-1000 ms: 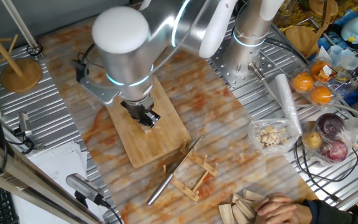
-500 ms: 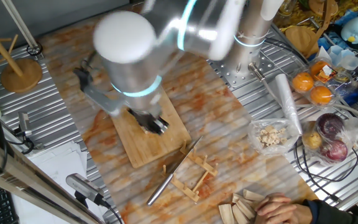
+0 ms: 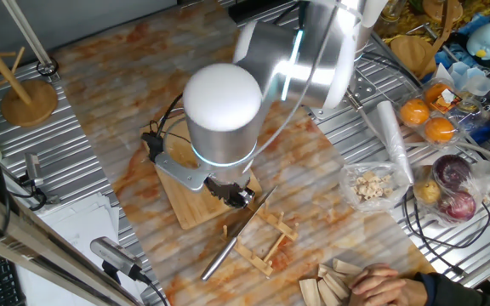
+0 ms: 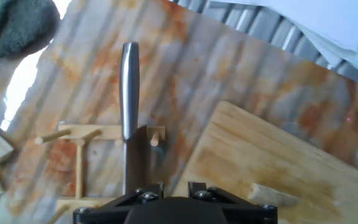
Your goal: Slice the lotus root
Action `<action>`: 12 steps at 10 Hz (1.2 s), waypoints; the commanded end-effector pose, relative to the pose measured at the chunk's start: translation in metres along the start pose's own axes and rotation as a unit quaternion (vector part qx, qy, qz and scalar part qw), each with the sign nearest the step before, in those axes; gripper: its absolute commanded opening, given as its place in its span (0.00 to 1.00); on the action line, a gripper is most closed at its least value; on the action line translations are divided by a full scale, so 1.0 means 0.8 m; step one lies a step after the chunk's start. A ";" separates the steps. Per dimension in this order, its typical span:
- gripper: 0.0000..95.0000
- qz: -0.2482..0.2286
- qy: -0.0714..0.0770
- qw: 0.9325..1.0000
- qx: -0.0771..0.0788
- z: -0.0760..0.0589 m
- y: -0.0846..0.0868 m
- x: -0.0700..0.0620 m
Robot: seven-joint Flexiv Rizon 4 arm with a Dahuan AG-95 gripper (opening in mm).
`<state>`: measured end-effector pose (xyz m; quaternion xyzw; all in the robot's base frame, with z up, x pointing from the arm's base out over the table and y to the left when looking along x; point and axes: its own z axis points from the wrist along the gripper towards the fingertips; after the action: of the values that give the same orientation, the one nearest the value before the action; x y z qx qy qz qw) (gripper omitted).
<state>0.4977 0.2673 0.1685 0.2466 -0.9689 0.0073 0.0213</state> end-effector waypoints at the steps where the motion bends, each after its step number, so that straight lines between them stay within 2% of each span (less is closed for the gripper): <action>1: 0.60 -0.007 0.005 1.000 -0.002 0.011 0.015 -0.013; 2: 0.40 -0.001 0.007 1.000 0.003 0.015 0.024 -0.017; 4: 0.40 0.000 0.012 1.000 0.011 0.029 0.040 -0.022; 7: 0.40 -0.008 0.010 1.000 0.012 0.054 0.052 -0.020; 12: 0.40 -0.012 0.011 1.000 0.027 0.080 0.060 -0.018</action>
<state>0.4839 0.3152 0.1024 0.2580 -0.9651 0.0373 0.0263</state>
